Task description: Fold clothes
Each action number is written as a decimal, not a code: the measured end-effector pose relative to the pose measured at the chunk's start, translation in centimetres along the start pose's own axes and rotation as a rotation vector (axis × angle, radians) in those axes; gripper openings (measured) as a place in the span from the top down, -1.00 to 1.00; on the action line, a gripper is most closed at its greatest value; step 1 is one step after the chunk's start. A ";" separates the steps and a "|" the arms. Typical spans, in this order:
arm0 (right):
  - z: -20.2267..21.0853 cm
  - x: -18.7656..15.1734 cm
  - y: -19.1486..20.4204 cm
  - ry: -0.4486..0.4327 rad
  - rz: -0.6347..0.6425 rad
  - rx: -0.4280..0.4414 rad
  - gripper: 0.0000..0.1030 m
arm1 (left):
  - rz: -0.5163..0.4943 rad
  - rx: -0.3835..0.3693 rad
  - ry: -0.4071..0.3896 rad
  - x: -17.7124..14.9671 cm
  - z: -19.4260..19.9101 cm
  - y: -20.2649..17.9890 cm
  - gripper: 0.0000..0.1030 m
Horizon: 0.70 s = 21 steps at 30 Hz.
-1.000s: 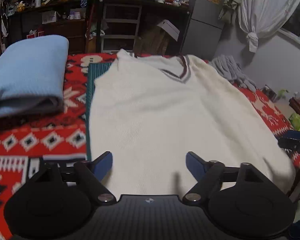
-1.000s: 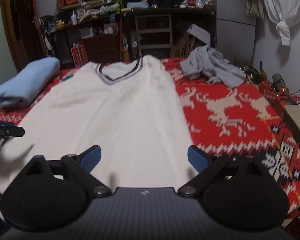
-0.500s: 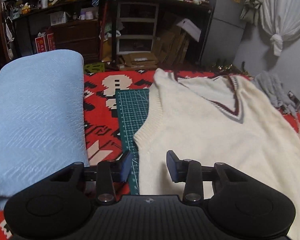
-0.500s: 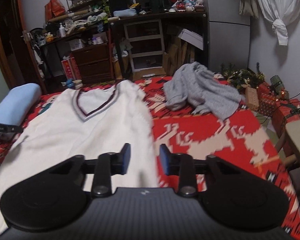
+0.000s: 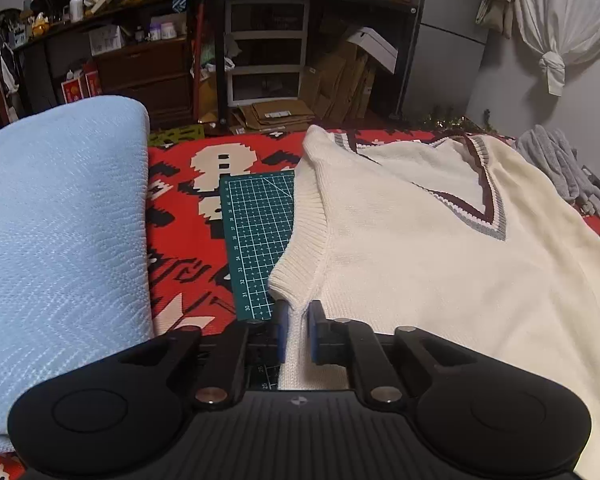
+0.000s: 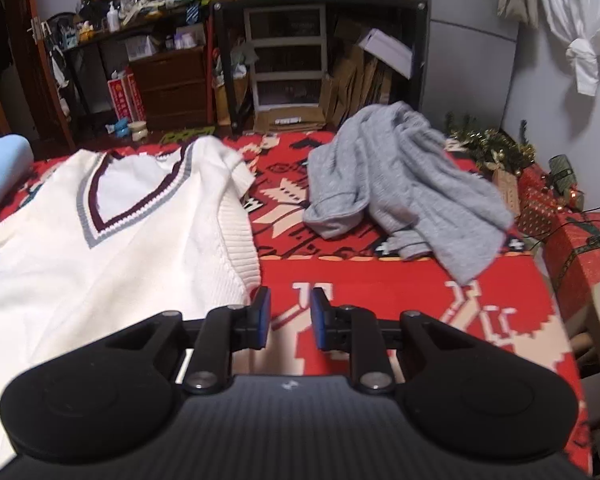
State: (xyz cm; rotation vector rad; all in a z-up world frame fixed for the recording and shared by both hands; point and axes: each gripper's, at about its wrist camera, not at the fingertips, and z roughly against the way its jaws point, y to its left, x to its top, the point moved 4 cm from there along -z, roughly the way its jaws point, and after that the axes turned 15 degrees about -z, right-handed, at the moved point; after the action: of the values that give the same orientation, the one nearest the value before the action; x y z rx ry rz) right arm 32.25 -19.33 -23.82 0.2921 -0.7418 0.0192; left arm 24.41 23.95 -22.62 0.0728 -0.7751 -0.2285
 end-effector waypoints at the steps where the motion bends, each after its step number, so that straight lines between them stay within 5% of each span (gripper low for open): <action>1: -0.4 0.0 0.2 0.008 -0.006 0.009 0.55 | 0.003 0.002 -0.006 -0.1 0.2 0.1 0.86; 16: -0.7 -2.8 6.0 0.052 0.111 0.041 0.55 | 0.110 -0.012 -0.034 -1.8 2.2 1.5 0.89; 21: 0.8 -2.9 7.0 -0.002 0.097 0.048 0.55 | 0.097 -0.011 -0.036 -1.9 2.3 1.5 0.89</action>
State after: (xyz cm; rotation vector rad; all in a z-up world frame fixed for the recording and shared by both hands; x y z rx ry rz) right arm 28.74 -12.61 -23.38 0.3017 -0.7572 0.1282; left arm 21.68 25.88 -22.06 0.0208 -0.8110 -0.1425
